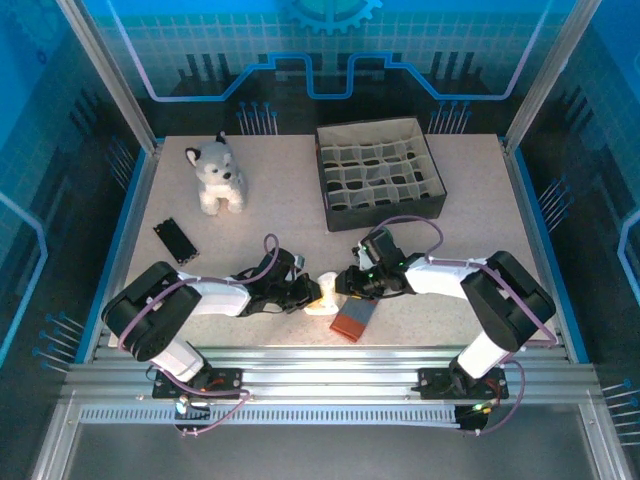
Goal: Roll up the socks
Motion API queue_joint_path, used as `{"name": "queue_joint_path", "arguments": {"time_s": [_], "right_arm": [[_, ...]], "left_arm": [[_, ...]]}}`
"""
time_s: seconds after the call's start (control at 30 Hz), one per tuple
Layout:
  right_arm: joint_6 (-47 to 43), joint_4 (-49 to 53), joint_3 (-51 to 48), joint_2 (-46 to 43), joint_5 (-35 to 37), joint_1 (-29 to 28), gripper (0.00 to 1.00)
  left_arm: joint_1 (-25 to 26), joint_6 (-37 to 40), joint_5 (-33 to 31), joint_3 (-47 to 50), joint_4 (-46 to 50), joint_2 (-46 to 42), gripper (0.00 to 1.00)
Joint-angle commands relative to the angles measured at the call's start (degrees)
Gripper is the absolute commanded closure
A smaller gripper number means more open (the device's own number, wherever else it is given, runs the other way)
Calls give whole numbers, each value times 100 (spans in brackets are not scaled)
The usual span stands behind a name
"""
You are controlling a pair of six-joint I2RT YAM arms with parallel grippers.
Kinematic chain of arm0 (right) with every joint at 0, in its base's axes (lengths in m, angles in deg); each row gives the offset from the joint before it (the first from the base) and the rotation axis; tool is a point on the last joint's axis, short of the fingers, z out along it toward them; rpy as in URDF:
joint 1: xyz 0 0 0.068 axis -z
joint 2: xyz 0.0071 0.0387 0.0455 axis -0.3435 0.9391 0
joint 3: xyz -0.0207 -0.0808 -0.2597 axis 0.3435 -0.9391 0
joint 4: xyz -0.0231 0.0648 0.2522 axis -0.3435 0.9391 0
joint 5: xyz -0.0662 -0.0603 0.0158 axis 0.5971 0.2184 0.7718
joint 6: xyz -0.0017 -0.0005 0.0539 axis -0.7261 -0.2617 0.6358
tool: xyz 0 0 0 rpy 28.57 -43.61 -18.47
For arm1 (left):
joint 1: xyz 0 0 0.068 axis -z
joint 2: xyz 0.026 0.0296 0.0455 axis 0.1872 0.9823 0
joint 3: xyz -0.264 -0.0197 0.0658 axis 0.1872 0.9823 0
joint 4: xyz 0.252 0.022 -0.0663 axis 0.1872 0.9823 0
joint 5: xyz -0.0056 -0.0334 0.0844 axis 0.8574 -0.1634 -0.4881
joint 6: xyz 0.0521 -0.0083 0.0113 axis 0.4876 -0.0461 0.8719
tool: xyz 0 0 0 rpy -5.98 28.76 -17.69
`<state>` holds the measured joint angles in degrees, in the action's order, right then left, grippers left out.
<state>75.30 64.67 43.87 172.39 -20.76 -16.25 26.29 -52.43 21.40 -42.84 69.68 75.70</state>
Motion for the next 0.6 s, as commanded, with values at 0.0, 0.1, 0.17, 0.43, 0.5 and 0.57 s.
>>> {"name": "queue_joint_path", "arguments": {"time_s": [0.0,0.1,0.17,0.43,0.5,0.57], "right_arm": [[163,-270,89,229,-219,-171,63],[237,-467,103,317,-334,-210,66],[277,-549,103,343,-376,-231,73],[300,-587,103,199,-351,-294,83],[250,-406,121,133,-265,-297,65],[167,-229,117,49,-158,-289,62]], "left_arm": [[-84,30,-171,208,552,275,91],[-80,46,-162,199,551,287,91],[-87,51,-150,189,551,286,91],[-87,104,-119,137,603,282,91],[-94,104,-128,138,598,287,91],[-109,101,-110,163,548,303,91]]}}
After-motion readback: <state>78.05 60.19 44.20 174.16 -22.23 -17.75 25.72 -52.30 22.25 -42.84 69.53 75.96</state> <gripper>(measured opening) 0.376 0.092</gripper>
